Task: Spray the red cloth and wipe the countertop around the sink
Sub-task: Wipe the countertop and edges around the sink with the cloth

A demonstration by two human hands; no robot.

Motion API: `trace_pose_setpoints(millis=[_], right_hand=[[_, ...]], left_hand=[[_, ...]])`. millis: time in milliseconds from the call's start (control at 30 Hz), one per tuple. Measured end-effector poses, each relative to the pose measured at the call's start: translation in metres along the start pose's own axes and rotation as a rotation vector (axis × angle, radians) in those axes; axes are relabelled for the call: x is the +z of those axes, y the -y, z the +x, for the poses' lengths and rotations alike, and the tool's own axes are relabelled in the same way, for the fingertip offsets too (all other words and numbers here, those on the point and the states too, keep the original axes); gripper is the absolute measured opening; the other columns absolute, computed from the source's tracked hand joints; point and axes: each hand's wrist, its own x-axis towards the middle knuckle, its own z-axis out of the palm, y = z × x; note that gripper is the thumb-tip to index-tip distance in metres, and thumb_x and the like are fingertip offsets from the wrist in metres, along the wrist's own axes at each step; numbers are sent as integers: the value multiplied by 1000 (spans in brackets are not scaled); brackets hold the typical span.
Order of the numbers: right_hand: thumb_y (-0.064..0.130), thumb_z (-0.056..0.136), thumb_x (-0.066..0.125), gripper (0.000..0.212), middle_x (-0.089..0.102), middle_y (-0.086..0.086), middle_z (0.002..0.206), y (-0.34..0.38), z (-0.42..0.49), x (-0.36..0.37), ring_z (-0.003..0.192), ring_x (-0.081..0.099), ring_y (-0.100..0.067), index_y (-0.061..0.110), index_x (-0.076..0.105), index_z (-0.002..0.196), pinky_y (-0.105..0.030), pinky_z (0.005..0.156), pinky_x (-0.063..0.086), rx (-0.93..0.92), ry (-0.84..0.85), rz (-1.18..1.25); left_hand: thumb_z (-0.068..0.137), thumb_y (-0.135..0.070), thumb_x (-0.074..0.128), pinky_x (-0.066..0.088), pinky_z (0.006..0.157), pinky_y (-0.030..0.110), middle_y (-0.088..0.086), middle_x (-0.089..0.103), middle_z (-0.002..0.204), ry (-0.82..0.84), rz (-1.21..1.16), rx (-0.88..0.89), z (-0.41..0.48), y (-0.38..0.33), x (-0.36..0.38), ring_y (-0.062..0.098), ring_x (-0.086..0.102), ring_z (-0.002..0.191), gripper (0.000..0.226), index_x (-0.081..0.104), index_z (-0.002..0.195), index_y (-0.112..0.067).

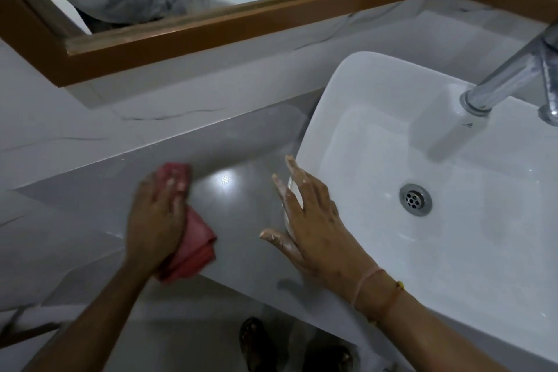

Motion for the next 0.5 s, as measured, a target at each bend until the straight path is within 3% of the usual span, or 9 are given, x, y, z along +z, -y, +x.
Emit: trace_pose_setpoints(millis=[100,167,200,267,367,433,500], right_hand=[[62,85,32,79,2,-12,160,0,1,1,145,10,-28,16,17,147,-48,113,31,2,-4,17],[62,85,32,78,2,-11,160,1,1,1,145,10,-28,16,17,147,-48,113,32,4,-6,15],[62,86,32,78,2,-11,160,1,1,2,145,10,-27,16,18,147,-49,113,32,5,-2,14],[62,86,33,78,3,-12,160,0,0,1,145,10,-27,15,19,147,-49,112,33,-3,-7,5],[60,88,33,75,2,-12,160,0,-2,0,145,9,-26,14,20,147,-48,113,33,-20,-9,-14],[59,89,31,74,2,-11,160,0,-3,-1,145,8,-25,15,20,147,-48,113,32,-9,-5,-3],[60,88,32,74,2,-10,160,2,-1,-2,145,8,-25,15,20,147,-49,112,33,-3,-4,8]], left_hand=[[92,-24,33,29,111,53,29,44,141,-104,-63,-390,35,27,-5,47,40,127,49,44,135,-1],[92,-22,35,32,109,53,32,46,134,-156,-113,-519,57,8,-5,47,43,121,45,47,127,3],[92,-18,36,33,109,54,34,48,133,-166,-113,-482,59,-6,-3,48,44,121,43,49,125,6],[89,-11,44,34,109,54,34,51,132,-136,-120,-238,47,-37,4,49,47,122,41,52,125,8],[90,-23,43,29,114,46,23,44,145,84,-155,63,4,-51,6,40,40,132,48,49,136,-7],[92,-30,36,24,116,40,16,40,149,149,-137,167,-7,-29,-2,34,36,136,52,46,139,-11],[92,-31,29,22,118,43,18,43,147,140,-91,171,3,6,-8,36,37,137,55,45,139,-7]])
